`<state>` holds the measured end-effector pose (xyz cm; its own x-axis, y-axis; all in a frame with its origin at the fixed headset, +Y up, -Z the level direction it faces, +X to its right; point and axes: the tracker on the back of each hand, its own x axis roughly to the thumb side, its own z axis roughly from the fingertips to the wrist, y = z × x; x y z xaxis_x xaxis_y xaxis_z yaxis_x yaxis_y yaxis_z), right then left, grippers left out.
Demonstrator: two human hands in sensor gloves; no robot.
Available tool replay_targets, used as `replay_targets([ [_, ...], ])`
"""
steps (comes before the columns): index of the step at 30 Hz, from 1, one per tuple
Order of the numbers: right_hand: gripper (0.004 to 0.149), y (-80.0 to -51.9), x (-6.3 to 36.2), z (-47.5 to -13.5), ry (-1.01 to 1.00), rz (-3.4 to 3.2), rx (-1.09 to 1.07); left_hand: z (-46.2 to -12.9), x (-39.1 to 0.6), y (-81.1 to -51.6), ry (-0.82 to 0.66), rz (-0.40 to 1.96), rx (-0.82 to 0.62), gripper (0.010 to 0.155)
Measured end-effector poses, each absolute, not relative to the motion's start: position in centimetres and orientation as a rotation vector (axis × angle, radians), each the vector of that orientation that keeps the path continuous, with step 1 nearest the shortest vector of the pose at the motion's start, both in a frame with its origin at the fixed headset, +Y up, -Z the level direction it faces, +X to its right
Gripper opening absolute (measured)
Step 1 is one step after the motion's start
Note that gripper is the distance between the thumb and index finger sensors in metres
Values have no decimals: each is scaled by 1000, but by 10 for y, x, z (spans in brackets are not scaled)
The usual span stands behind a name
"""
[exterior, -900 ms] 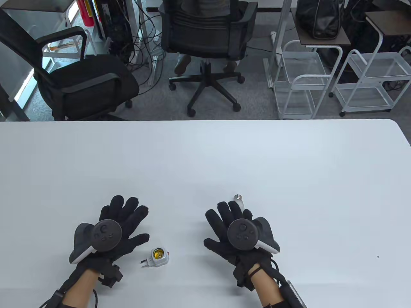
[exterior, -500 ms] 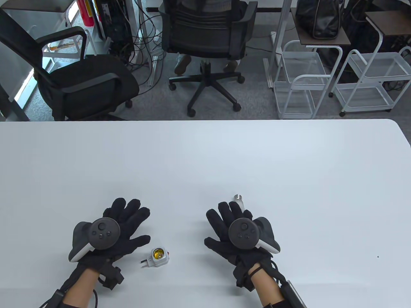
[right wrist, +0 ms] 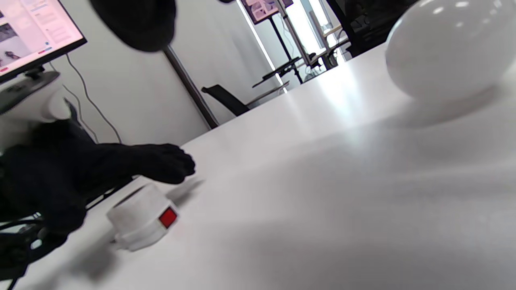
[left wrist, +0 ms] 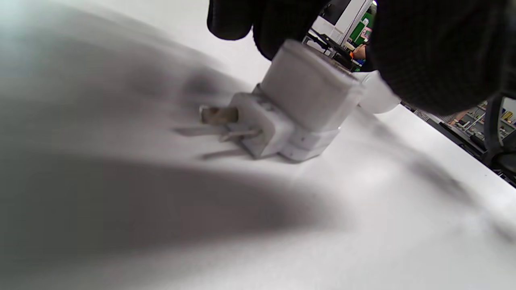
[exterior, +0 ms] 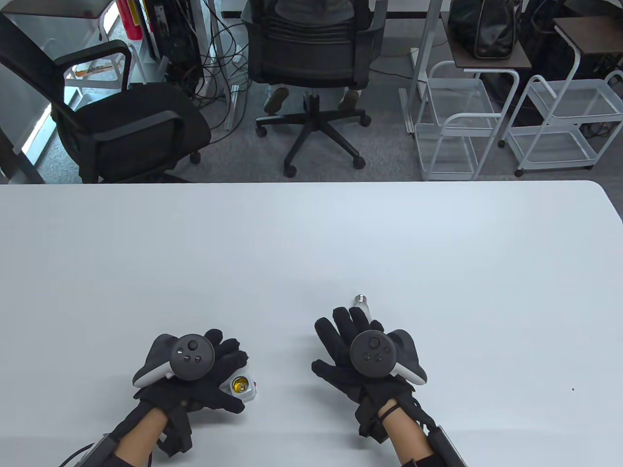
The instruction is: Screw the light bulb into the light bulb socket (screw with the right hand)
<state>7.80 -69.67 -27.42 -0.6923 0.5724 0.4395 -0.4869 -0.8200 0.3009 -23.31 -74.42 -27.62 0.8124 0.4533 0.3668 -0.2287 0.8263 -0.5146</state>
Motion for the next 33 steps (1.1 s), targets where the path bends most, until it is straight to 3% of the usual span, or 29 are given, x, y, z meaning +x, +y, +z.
replay_targets([
  [7,68,-696,80,-274,200,2429,704,-276,-230,-755,-458,316,-477,87],
  [18,68,-697,85,-275,182,2401,674,-281,-236,-763,-387,462,-506,75],
  [33,67,-704,92,-278,202,2353,600,-287,-273,-712,-221,627,-139,76],
])
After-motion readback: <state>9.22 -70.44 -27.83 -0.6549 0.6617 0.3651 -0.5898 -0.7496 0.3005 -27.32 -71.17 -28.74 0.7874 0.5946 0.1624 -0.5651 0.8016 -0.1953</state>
